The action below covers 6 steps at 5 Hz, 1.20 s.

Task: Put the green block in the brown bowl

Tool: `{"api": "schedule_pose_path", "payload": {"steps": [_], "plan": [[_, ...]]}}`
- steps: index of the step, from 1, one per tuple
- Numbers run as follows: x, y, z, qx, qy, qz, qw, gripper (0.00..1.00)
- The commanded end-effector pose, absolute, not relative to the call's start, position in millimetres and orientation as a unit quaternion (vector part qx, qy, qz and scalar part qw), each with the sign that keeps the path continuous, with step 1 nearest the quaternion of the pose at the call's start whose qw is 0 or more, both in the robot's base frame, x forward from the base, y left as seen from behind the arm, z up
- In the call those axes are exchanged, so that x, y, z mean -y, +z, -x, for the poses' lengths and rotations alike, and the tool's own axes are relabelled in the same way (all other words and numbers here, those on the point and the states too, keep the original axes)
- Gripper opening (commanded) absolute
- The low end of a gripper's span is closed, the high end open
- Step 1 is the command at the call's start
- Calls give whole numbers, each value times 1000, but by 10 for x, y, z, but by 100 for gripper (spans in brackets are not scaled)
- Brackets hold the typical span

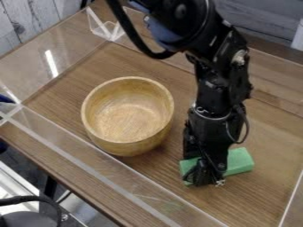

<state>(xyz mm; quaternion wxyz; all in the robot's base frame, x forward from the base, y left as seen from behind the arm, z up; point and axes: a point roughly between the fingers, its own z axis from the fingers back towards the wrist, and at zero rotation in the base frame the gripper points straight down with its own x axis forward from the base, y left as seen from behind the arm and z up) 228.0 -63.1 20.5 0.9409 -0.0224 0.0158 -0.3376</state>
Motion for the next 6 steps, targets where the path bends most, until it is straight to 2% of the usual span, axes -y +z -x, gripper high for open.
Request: {"api": "schedule_pose_path", "payload": {"steps": [1,6], "plan": [[614,375,-2392,22,-332,15,943,0],[556,473,-2418,38,-316,12,948,0]]}}
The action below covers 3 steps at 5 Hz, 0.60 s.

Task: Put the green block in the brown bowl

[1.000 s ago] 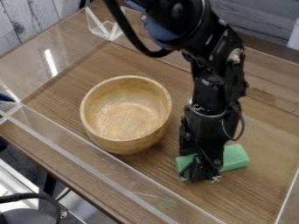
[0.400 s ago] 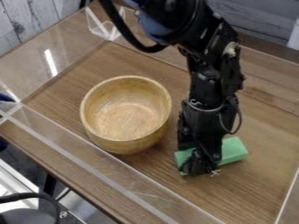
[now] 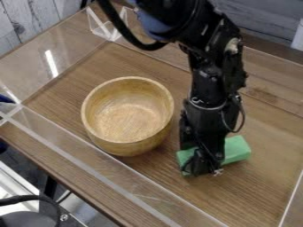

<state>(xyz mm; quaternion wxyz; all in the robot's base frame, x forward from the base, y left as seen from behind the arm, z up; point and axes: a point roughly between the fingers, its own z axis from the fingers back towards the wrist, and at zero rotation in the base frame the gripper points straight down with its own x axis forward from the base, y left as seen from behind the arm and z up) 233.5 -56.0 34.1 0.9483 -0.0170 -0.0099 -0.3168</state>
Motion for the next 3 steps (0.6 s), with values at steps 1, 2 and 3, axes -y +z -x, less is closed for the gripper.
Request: {"api": "schedule_pose_path", "payload": {"steps": [1,2,3], "plan": [[535,517,-2413,41,-312,11,949,0],[523,527,-2415,42,-309,11,950,0],[504,557,-2412,44,-305,10,951,0]]}}
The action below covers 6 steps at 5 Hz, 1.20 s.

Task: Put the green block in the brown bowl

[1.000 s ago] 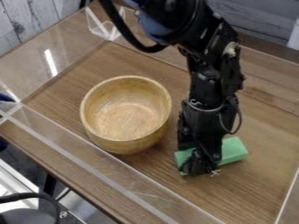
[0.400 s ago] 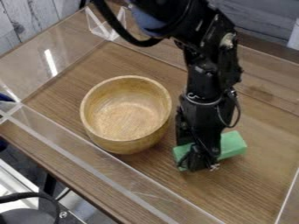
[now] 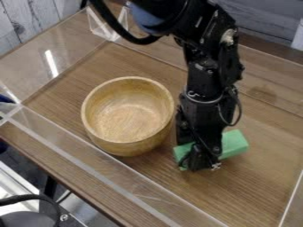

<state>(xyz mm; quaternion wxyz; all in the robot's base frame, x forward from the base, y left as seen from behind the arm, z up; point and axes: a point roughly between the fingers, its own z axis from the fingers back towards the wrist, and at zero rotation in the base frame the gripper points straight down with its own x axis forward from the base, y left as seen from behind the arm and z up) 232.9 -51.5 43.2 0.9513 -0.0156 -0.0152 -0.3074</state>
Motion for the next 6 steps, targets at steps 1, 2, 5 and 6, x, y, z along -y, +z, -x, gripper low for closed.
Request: {"api": "schedule_pose_path", "payload": {"steps": [1,2,5,6], "plan": [[473,635,-2408,46,-299,6,953,0],[418,748,-2405,52,-290,0,956,0],[-370,993,-2380,68,-203,-22,976,0],[-619,933,-2332,65,-181,-21,981,0]]}}
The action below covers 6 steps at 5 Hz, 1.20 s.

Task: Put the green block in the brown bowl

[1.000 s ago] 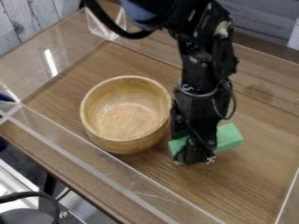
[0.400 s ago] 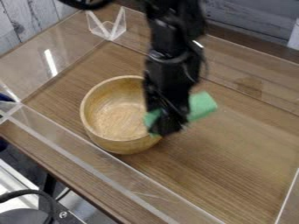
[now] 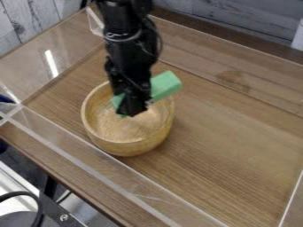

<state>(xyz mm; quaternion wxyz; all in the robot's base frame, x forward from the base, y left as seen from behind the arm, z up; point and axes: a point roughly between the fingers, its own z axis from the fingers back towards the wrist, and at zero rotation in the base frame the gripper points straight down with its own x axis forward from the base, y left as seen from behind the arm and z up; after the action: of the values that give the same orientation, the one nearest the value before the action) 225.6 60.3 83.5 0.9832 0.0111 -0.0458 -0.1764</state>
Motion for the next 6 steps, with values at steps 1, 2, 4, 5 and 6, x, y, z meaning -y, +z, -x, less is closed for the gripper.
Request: {"api": "schedule_pose_path", "payload": {"steps": [1,2,4,5,6], "plan": [[-741,879,-2285,61,-166,-20,984,0],[-780,818,-2235,56,-167,-18,984,0],[-808,731,-2189,50,-168,-14,984,0],[-802,710,-2177,49,-167,-12,985,0],[-796,692,-2168,47,-167,-10,985,0]]}}
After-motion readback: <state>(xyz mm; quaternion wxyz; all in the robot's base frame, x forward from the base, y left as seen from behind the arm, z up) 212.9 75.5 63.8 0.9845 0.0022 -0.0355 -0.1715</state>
